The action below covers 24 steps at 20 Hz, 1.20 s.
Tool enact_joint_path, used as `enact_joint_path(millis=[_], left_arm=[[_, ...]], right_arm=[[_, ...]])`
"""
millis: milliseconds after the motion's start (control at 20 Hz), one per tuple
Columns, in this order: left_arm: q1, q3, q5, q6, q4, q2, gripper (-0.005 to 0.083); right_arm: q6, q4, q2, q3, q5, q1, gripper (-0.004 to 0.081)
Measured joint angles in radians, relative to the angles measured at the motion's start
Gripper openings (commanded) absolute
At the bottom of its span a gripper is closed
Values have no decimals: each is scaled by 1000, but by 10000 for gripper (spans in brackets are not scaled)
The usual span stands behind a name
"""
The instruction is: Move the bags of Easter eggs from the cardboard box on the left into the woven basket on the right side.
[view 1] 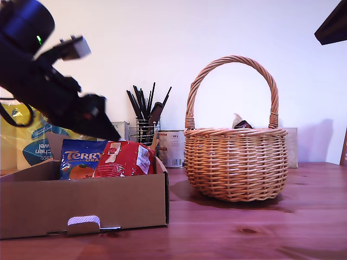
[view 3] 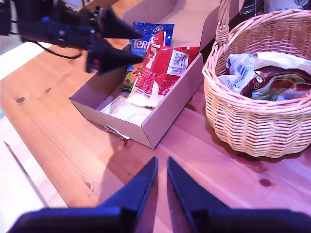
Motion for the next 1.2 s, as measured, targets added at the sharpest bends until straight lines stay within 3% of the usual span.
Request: enact_joint_path(millis=[350, 600, 850, 950, 1100, 1200], left_arm=[[5, 44, 23, -3, 97, 200, 792], [-3, 96, 174, -32, 72, 213, 787], [-57, 96, 192, -31, -45, 213, 758], [-74, 96, 182, -11, -55, 213, 602], [-76, 96, 158, 3, -69, 213, 240], [-74, 96, 157, 26, -80, 213, 97]], right_arm=[[0, 0, 0, 0, 16, 0, 53], [0, 0, 0, 0, 18, 0, 53], [0, 1, 0, 0, 19, 0, 53], [0, 11, 0, 0, 18, 0, 53], [0, 20, 9, 0, 18, 0, 53], [0, 20, 16, 0, 19, 0, 53]])
